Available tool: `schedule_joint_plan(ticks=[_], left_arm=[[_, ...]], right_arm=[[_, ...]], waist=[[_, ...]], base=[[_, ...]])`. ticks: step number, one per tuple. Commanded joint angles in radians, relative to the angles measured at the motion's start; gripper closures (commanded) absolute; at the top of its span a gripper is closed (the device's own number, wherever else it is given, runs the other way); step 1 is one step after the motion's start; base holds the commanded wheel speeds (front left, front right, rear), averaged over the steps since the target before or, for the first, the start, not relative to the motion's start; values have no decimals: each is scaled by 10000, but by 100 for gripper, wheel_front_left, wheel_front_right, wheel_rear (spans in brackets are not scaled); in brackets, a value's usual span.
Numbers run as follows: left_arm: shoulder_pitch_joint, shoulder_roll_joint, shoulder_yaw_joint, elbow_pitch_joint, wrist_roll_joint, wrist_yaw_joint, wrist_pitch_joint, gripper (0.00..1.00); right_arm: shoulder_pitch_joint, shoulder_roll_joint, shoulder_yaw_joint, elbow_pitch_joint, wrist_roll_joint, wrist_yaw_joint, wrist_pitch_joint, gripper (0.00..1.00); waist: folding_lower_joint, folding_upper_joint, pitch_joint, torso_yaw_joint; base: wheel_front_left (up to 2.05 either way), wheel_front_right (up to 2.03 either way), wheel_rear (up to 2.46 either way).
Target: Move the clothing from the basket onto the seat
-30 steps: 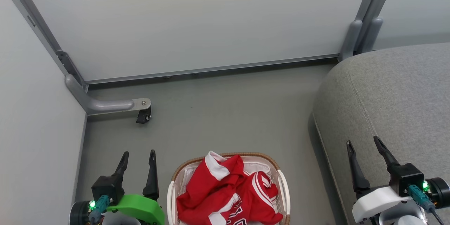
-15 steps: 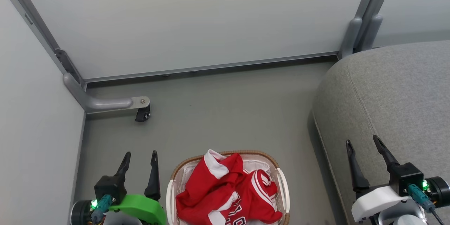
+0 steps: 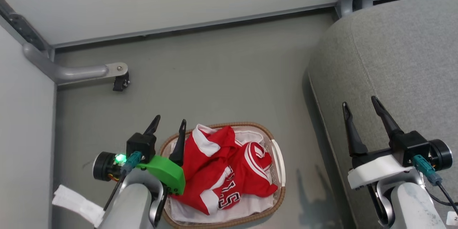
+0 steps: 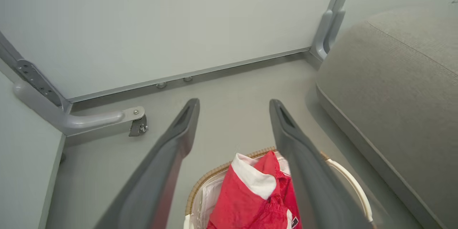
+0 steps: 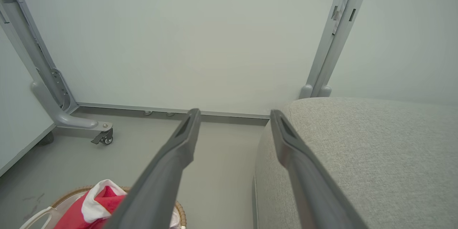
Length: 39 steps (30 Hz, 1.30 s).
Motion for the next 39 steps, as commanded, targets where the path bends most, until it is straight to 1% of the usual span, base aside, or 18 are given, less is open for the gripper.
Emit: schedule_joint_plan(ticks=[1, 6, 12, 16, 21, 24, 29, 33, 34, 35, 36, 38, 39], left_arm=[[-482, 81, -49, 423, -80, -42, 3, 0], [-1839, 167, -668, 1892, 435, -103, 2, 0], [-3174, 380, -1845, 3317, 1146, -163, 2, 0], [-3857, 362, -2629, 4262, 1233, -175, 90, 0], [-4614, 482, -3486, 5266, 1043, -166, 694, 0], [-5094, 726, -3596, 5859, 1046, -150, 1177, 0], [-5458, 835, -3491, 6344, 895, 236, 1749, 0], [-5487, 815, -3454, 6522, 759, 298, 2223, 0], [-5466, 786, -3443, 6552, 741, 294, 2330, 4], [-5455, 758, -3451, 6576, 728, 275, 2375, 29], [-5448, 725, -3449, 6597, 678, 254, 2428, 62], [-5424, 679, -3466, 6623, 606, 222, 2448, 92], [-5404, 650, -3476, 6631, 582, 205, 2438, 100]], right_arm=[[-233, -41, 28, -27, 54, -6, -22, 0], [-822, -33, 144, -168, 391, -8, -22, 0], [-1424, -32, 360, -250, 787, -8, -22, 0], [-1735, -30, 468, -260, 1037, -8, -22, 0], [-1990, -30, 667, -331, 1234, -8, -22, 0], [-2124, -30, 759, -357, 1339, -8, -22, 0], [-2336, -33, 917, -408, 1437, -8, -22, 0], [-2450, -33, 1057, -409, 1498, -8, -22, 0], [-2479, -33, 1086, -412, 1524, -8, -22, 0], [-2499, -33, 1108, -412, 1548, -8, -22, 0], [-2515, -33, 1134, -405, 1562, -8, -22, 0], [-2508, -33, 1161, -376, 1551, -8, -22, 0], [-2503, -33, 1172, -363, 1552, -8, -22, 0]], waist=[[0, 0, 1404, -765], [0, 0, 2544, -1321], [0, 0, 3729, -1954], [0, 0, 4287, -2244], [0, 0, 4838, -2471], [0, 0, 5127, -2541], [0, 0, 5488, -2634], [0, 0, 5649, -2664], [0, 0, 5672, -2664], [0, 0, 5685, -2660], [0, 0, 5692, -2649], [0, 0, 5675, -2622], [0, 0, 5655, -2606]], base=[[0, 0, 0], [0, 0, 0], [0, 0, 0], [0, 0, 0], [0, 0, 0], [0, 0, 0], [0, 0, 0], [0, 0, 0], [0, 0, 0], [0, 0, 0], [0, 0, 0], [0, 0, 0], [0, 0, 0]])
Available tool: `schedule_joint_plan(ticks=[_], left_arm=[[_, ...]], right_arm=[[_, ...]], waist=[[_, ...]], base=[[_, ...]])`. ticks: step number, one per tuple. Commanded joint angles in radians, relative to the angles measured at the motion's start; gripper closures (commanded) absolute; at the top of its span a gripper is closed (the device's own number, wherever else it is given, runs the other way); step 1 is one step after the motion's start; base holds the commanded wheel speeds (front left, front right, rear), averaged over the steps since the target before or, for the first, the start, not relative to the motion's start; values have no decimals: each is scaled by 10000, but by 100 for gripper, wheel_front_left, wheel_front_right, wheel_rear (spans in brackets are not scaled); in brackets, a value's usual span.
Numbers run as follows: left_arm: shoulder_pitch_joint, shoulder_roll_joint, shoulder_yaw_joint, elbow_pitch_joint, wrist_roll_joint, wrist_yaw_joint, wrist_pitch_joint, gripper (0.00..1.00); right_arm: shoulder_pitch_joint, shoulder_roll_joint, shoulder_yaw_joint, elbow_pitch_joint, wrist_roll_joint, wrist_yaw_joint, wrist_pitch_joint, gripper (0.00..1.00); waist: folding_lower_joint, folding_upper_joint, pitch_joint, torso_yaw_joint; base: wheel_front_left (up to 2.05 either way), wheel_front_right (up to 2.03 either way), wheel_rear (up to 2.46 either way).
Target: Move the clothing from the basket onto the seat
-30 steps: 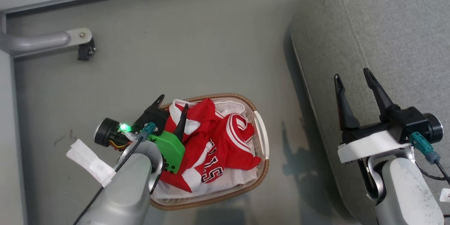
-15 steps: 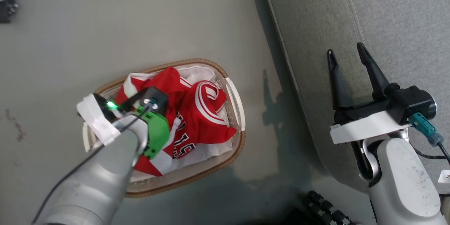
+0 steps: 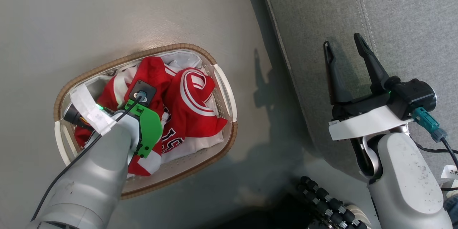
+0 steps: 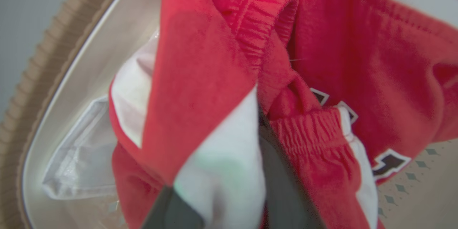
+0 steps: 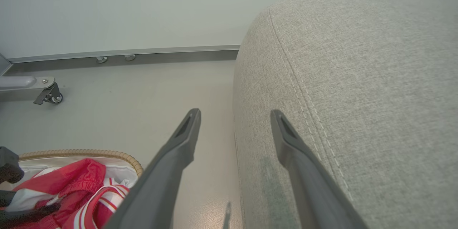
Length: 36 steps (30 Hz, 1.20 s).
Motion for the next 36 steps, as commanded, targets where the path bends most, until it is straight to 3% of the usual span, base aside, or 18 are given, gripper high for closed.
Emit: schedule_joint_plan(ticks=[1, 9, 19, 30, 36], left_arm=[[-12, -24, -11, 51, -67, -57, -76, 100], [221, -283, -236, -25, -246, -239, -880, 100], [565, -553, -776, -627, -734, -416, -1933, 100], [53, -567, -2561, -2333, -2281, -419, -2072, 100], [-738, -102, -3504, -3447, -3272, -404, -1893, 100]], right_arm=[[-98, -27, 16, 19, 43, -10, -22, 0], [119, -27, -156, 204, -187, -10, -21, 0], [837, -35, -622, 608, -937, -10, -21, 0], [2092, -37, -841, 895, -1648, -10, -21, 0], [2798, -35, -810, 1079, -1784, -10, -21, 0]], waist=[[-2, 0, -63, 41], [-2, 0, -697, 389], [-2, 0, -2667, 1334], [-2, 0, -5319, 2172], [-2, 0, -6445, 2372]], base=[[0, 0, 0], [0, 0, 0], [0, 0, 0], [0, 0, 0], [0, 0, 0]])
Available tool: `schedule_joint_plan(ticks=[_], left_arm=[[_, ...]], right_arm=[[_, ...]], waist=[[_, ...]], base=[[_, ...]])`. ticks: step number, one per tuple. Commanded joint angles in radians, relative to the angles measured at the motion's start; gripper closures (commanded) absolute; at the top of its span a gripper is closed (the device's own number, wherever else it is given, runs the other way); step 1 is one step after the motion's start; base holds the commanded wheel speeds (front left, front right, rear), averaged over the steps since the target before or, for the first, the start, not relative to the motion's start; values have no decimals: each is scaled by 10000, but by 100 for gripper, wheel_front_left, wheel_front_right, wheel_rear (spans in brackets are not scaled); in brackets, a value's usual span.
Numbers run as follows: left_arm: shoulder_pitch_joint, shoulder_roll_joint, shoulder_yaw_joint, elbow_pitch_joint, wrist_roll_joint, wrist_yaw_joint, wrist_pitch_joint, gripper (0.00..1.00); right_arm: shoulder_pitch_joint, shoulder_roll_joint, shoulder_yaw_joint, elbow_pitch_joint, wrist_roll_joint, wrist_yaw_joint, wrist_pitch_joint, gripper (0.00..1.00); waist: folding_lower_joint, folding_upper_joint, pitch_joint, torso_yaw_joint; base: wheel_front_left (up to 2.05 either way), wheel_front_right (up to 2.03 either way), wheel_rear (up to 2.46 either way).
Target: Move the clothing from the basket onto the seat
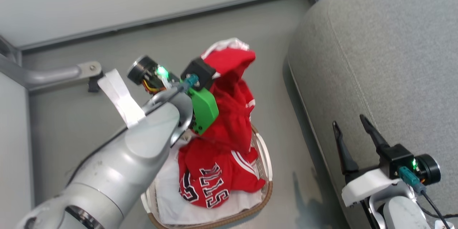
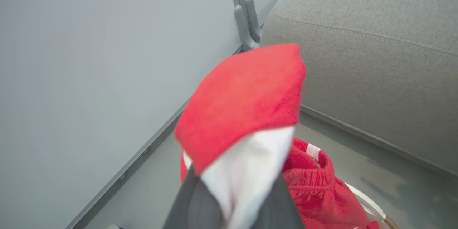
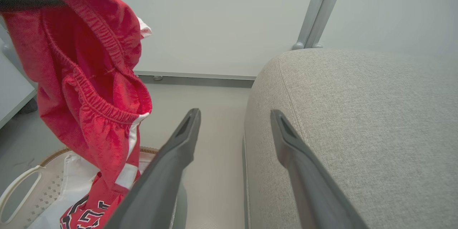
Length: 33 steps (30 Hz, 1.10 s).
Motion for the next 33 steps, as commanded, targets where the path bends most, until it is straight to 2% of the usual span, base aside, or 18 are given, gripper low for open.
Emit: schedule_joint_plan(ticks=[1, 6, 11, 23, 33], left_arm=[[-276, 152, -116, -186, -165, 14, -22, 100], [-1074, 473, -476, -783, -577, 15, -163, 100], [-1796, 550, -472, -1103, -805, 16, -366, 100], [-3045, 48, -917, -991, -1066, 16, -512, 100], [-3561, -363, -1489, -1112, -1452, 15, -539, 100]], right_arm=[[277, -48, 0, 68, -102, -10, -21, 0], [688, -47, 140, 168, -70, -10, -21, 0], [731, -45, 326, 160, -60, -10, -21, 0], [-166, -44, 1871, 205, 260, -10, -21, 0], [-1301, -47, 3161, 924, 1490, -10, -20, 0]], waist=[[0, -1, -1473, 638], [0, -1, -2185, 637], [0, -1, -2547, 593], [0, -1, -2804, 737], [0, -1, -2954, 1247]], base=[[0, 0, 0], [0, 0, 0], [0, 0, 0], [0, 0, 0], [0, 0, 0]])
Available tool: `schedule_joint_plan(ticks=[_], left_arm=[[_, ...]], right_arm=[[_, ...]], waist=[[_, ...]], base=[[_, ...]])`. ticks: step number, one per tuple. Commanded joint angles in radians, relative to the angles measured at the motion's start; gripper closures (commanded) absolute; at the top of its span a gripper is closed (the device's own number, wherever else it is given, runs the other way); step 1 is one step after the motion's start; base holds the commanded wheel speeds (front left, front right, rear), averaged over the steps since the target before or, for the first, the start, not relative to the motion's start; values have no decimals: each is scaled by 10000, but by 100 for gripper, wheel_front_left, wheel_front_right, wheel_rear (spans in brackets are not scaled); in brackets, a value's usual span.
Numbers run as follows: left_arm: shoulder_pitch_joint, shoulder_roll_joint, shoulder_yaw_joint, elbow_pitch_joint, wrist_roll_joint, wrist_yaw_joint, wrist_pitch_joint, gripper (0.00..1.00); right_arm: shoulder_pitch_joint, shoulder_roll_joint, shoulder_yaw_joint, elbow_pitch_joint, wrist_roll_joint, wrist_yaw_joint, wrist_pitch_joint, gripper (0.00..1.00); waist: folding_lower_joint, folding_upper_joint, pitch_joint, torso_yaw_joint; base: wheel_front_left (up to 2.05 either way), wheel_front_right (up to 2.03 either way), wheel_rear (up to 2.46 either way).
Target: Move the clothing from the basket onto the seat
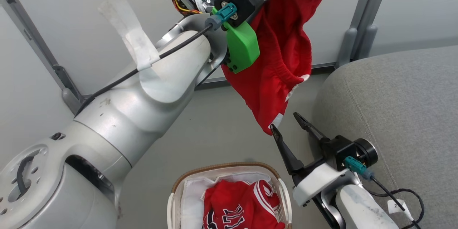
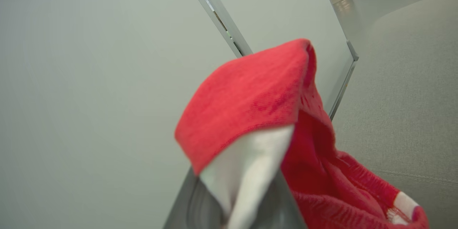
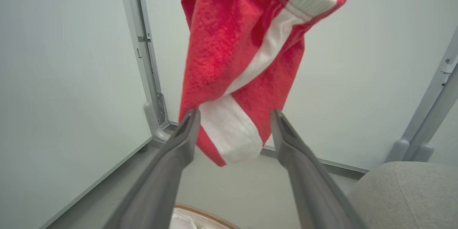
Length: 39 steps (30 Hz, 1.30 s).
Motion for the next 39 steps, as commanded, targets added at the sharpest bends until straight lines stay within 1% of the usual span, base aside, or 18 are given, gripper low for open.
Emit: schedule_joint_plan(ticks=[1, 6, 12, 20, 28, 29, 30, 31, 33, 39], left_arm=[[-237, -10, -44, -28, -143, 21, -52, 100], [-265, -47, -324, -405, -408, 86, 4, 100], [-254, -40, -690, -803, -778, 298, 124, 100], [-16, -39, -959, -1129, -1174, 389, 79, 100], [132, -39, -1047, -1482, -1633, 443, 20, 100], [141, -39, -1063, -1496, -1670, 450, 11, 100], [138, -40, -1075, -1503, -1693, 459, 12, 100], [148, -38, -1087, -1502, -1737, 457, 3, 100], [182, -40, -1103, -1490, -1824, 454, 3, 100], [209, -40, -1072, -1272, -2030, 482, -37, 100]], right_arm=[[-244, -47, 92, 153, 174, -10, -18, 0], [-1016, -47, 458, 782, 813, -10, -13, 0], [-1613, -47, 727, 880, 1613, -10, -13, 0], [-2117, -47, 496, 791, 1564, -10, -13, 0], [-2660, -44, 156, 1012, 1545, -10, -13, 0], [-2751, -45, 147, 1085, 1587, -10, -12, 27], [-2830, -45, 153, 1124, 1617, -10, -12, 61], [-2912, -44, 164, 1167, 1599, -10, -12, 77], [-3037, -44, 175, 1240, 1461, -10, -13, 100], [-3151, -42, -43, 1197, 1232, -10, -13, 100]], waist=[[1, 0, -42, 127], [1, 0, -46, 305], [1, 0, -19, 427], [1, 0, 63, 443], [1, 0, 127, 453], [1, 0, 132, 457], [1, 0, 138, 461], [1, 0, 149, 467], [1, 0, 169, 484], [1, 0, 248, 529]], base=[[0, 0, 0], [0, 0, 0], [0, 0, 0], [0, 0, 0], [0, 0, 0], [0, 0, 0], [0, 0, 0], [0, 0, 0], [0, 0, 0], [0, 0, 0]])
